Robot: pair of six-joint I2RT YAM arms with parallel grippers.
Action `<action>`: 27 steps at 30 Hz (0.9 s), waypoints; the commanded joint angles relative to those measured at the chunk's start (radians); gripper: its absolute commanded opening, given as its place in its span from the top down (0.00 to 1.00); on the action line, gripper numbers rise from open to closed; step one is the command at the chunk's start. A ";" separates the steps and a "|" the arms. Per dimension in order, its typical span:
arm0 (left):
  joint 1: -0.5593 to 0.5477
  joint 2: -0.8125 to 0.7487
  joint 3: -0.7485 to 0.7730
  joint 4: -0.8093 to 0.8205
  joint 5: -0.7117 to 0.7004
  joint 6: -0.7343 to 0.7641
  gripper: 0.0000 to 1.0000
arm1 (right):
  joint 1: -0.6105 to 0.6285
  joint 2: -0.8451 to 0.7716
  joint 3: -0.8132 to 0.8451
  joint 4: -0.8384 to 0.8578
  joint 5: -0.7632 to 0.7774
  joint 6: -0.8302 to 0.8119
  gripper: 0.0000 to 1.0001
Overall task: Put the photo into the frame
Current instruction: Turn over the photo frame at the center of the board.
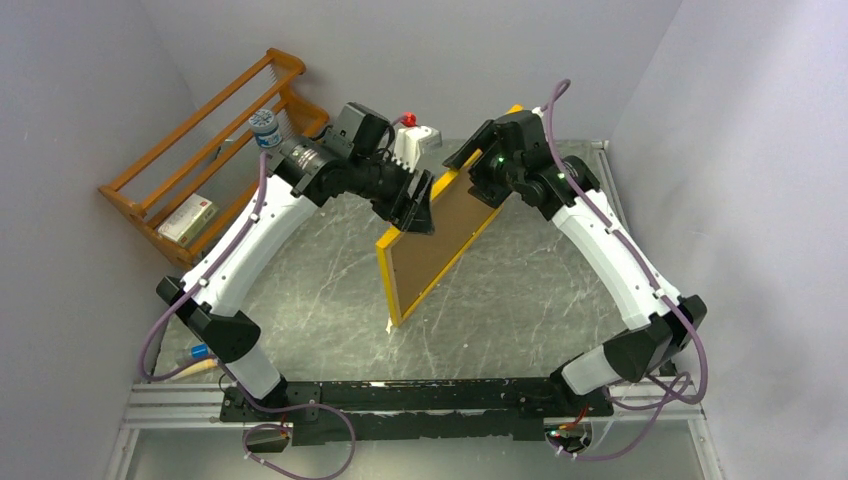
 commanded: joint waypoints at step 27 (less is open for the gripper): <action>0.221 0.016 -0.239 0.337 0.240 -0.300 0.19 | -0.189 -0.404 -0.343 -0.105 -0.190 -0.219 0.38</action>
